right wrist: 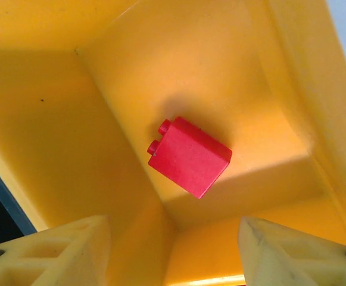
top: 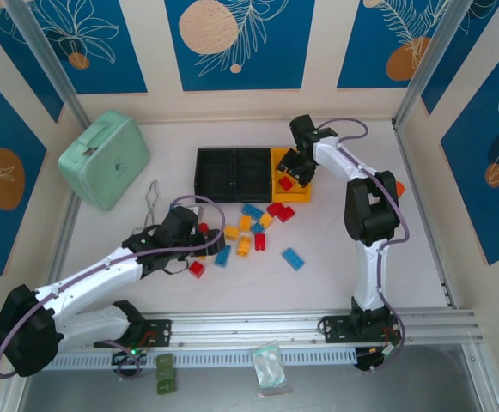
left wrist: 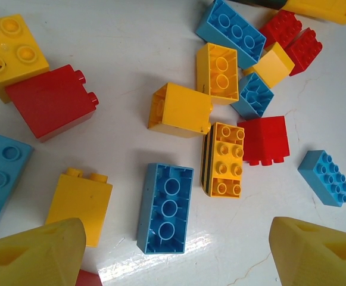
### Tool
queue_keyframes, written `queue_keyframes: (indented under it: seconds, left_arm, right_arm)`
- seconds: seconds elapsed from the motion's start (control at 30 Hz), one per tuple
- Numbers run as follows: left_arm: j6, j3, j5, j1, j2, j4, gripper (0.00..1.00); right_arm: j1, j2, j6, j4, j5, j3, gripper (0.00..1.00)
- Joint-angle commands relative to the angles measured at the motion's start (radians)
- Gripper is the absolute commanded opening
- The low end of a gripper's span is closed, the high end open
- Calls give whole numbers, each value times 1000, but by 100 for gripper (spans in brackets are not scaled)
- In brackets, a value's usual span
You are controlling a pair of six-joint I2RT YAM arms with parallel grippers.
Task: Sort the legos into containers by color
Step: Place the lego in the container, then pick up the lego from the bottom-center of the table.
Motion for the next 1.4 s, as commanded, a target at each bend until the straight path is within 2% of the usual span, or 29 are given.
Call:
queue_keyframes:
  seconds: [0.0, 0.2, 0.4, 0.53, 0.77, 0.97, 1.17, 1.37]
  left_arm:
    - [-6, 14, -23, -8, -2, -23, 80]
    - [-3, 46, -45, -7, 5, -88, 80]
    - [21, 104, -9, -6, 35, -154, 78]
    - [58, 155, 39, -6, 71, -202, 77]
    - [157, 232, 214, -7, 116, -255, 77]
    - [162, 209, 310, -24, 119, -227, 77]
    - [124, 162, 290, -51, 117, -183, 77]
    - [98, 135, 276, -62, 122, -157, 77]
  right_arm:
    - [12, -76, -10, -13, -19, -3, 59]
    - [40, -263, -62, 39, -21, -160, 58]
    - [75, -473, -137, 77, -40, -377, 58]
    - [100, -609, -207, 87, -72, -516, 59]
    - [148, -827, -302, 122, -84, -794, 70]
    - [196, -873, -315, 184, -93, -962, 72]
    - [236, -795, -289, 281, -91, -1054, 72]
    - [314, -712, -278, 280, -76, -1036, 71]
